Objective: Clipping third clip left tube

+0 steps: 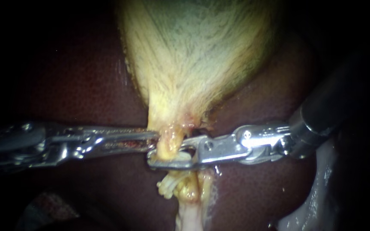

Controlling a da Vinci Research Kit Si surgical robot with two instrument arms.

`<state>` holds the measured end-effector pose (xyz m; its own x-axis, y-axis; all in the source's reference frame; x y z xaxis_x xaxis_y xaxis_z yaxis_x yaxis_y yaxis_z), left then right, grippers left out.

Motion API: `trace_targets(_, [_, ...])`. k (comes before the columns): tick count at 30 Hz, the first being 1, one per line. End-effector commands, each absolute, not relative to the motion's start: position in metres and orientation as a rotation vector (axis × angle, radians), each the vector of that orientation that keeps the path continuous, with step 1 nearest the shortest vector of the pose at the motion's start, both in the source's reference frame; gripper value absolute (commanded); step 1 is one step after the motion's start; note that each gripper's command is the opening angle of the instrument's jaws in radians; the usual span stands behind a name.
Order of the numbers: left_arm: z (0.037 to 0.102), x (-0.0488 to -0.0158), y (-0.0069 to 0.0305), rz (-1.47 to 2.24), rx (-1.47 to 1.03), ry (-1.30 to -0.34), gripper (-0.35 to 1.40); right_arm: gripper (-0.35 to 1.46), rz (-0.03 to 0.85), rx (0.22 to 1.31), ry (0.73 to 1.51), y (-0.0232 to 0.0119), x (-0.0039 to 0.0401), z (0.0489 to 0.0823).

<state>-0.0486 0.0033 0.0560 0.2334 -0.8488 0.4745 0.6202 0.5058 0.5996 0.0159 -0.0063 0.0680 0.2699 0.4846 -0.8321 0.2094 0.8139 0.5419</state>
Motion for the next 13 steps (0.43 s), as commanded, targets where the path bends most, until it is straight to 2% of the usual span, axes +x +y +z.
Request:
trace_targets(1, [0.0560,-0.0486,0.0033,-1.031,0.313,-0.859,-0.35,-0.35,0.202,0.637,1.308,-0.0065,0.0160,0.0680])
trace_targets(13, [0.0561,-0.0486,0.0033,-1.031,0.313,-0.859,-0.35,-0.35,0.201,0.635,1.307,-0.0069,0.0161,0.0681])
